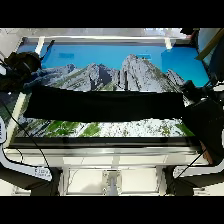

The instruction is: Fold the clothes and pants, and hang the long-sleeved shirts on hangers.

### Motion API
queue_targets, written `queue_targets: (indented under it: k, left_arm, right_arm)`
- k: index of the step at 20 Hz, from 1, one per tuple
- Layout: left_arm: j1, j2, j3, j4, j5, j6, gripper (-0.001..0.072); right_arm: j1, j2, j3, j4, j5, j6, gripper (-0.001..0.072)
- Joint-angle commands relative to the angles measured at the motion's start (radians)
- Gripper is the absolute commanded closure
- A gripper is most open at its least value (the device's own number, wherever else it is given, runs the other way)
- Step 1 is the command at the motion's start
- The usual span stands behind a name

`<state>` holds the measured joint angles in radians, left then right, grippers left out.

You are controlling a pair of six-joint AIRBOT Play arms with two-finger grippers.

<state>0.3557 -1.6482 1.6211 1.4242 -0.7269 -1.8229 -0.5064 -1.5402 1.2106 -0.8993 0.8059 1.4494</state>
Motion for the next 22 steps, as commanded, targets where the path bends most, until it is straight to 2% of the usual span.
queue_targets:
  k: [1, 2, 4, 7, 8, 9, 10, 12, 13, 17, 22]
  left_arm:
    - [-0.008, 0.022, 0.068, -0.023, 0.028, -0.022, 0.0086]
    - [-0.013, 0.043, 0.072, -0.023, 0.029, -0.021, 0.0086]
    - [-0.031, 0.091, 0.072, -0.022, 0.032, -0.021, 0.0086]
    - [-0.076, 0.151, 0.072, -0.022, 0.031, 0.047, 0.0085]
    - [-0.094, 0.169, 0.072, -0.022, 0.031, 0.076, 0.0085]
    - [-0.116, 0.187, 0.072, -0.022, 0.031, 0.121, 0.0085]
    - [-0.145, 0.208, 0.072, -0.022, 0.031, 0.185, 0.0085]
    - [-0.212, 0.243, 0.072, -0.022, 0.031, 0.288, 0.0085]
    - [-0.247, 0.254, 0.072, -0.021, 0.031, 0.306, 0.0085]
    - [-0.351, 0.264, 0.072, -0.018, 0.031, 0.306, 0.0085]
    - [-0.394, 0.263, 0.072, -0.019, 0.023, 0.305, 0.0085]
  right_arm:
    - [-0.061, -0.007, 0.072, -0.059, 0.142, 0.004, 0.0356]
    - [-0.086, -0.008, 0.086, -0.092, 0.21, 0.004, 0.0354]
    - [-0.126, -0.014, 0.09, -0.118, 0.335, 0.003, 0.0281]
    - [-0.156, -0.055, 0.092, -0.119, 0.393, -0.031, 0.0252]
    - [-0.163, -0.078, 0.097, -0.114, 0.401, -0.031, 0.02]
    - [-0.168, -0.113, 0.114, -0.101, 0.42, -0.058, 0.011]
    - [-0.173, -0.148, 0.141, -0.096, 0.451, -0.089, 0.009]
    - [-0.172, -0.23, 0.22, -0.095, 0.523, -0.137, 0.0091]
    - [-0.172, -0.264, 0.257, -0.095, 0.557, -0.153, 0.0091]
    - [-0.173, -0.377, 0.396, -0.061, 0.687, -0.26, 0.0113]
    - [-0.172, -0.475, 0.46, -0.054, 0.775, -0.301, 0.0133]
